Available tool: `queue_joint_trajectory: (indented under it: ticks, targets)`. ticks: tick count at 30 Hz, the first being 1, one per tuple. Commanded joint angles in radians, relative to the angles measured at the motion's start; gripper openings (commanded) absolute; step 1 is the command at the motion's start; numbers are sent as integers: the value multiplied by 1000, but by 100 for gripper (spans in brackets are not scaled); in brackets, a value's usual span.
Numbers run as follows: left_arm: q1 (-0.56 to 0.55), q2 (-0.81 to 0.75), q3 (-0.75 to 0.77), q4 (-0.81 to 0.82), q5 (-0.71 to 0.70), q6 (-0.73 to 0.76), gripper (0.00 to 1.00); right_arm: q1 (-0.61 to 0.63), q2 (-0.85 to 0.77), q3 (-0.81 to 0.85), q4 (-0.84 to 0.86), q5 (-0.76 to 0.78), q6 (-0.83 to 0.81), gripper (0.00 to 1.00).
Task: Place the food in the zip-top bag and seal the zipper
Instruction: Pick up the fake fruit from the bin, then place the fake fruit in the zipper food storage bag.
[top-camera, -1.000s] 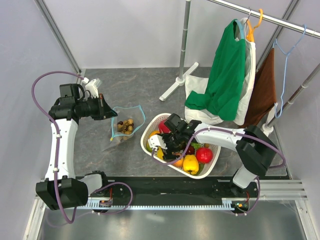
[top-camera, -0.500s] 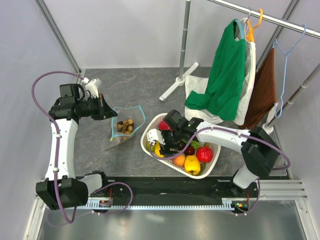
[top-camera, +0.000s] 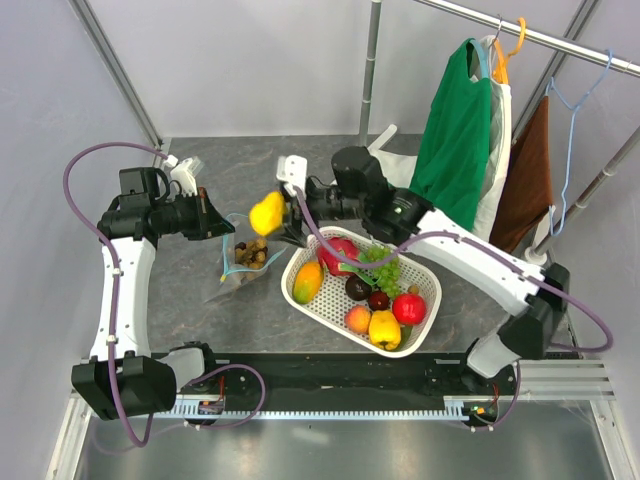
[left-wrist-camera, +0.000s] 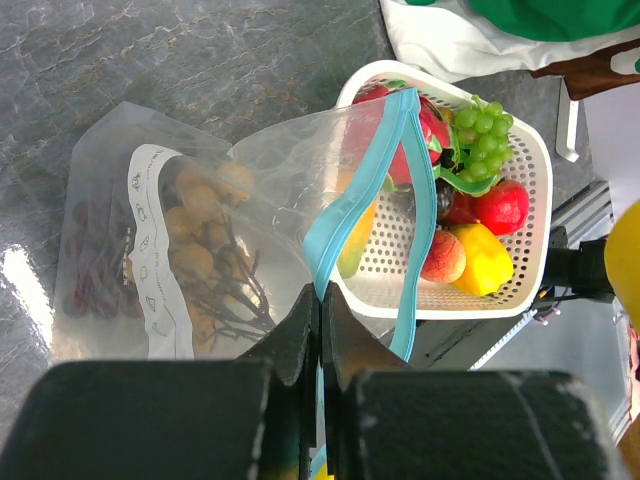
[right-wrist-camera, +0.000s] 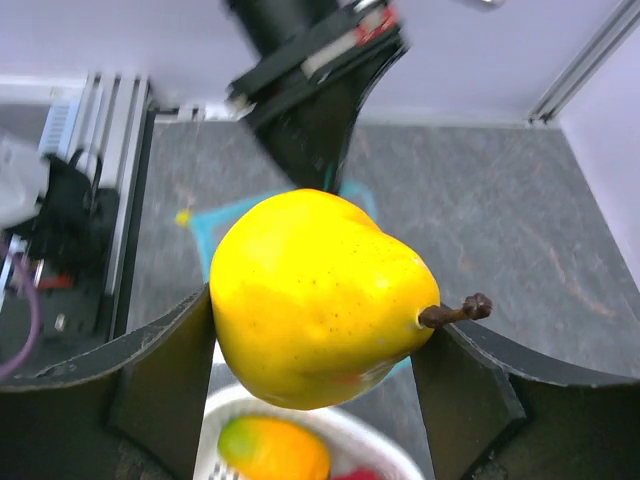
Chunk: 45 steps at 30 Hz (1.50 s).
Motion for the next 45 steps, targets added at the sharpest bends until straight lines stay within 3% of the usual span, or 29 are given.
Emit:
queue_joint_trajectory:
  ticks: [1,11,12,13,14,15,16,18,23,27,31,35,38,39,42,45]
  targets:
    - [0,1,3,25,16,4,2,14,160,93,114,40,180,55]
    - [1,22,12,24,70,-54,2,77,261,82,131,172,132,57]
    - [1,29,12,24,69,-57,2,77,268,79,128,194,125,51]
    - [0,30,12,22,69,-60,2,77,265,72,131,215,116,52]
    - [0,33,12,21,73,-68,2,76,259,49,146,226,109,56]
    - [1,35,14,21,75,-71,2,77,257,44,145,244,103,72]
    - [1,38,18,22,76,-76,2,79,257,41,140,276,102,80]
    - [0,42,24,22,73,-89,2,80,255,52,99,289,96,89]
    - [4,61,44,31,72,-123,2,77,196,37,53,312,106,98]
    - [4,62,49,35,70,-132,2,57,111,23,-4,277,203,97]
    - [6,59,47,42,67,-139,2,-15,-40,-179,-13,202,304,96]
    - [6,62,46,48,78,-143,2,-73,-154,-350,-29,88,156,96]
    - [6,61,44,50,79,-142,2,-92,-176,-440,-41,-28,-149,97]
    - [6,59,41,50,81,-142,2,-93,-171,-457,-41,-47,-281,97]
    - [6,62,34,51,81,-145,2,-90,-105,-453,-32,-90,-468,98]
    - [6,59,32,51,81,-148,2,-90,-9,-409,-18,-84,-541,96]
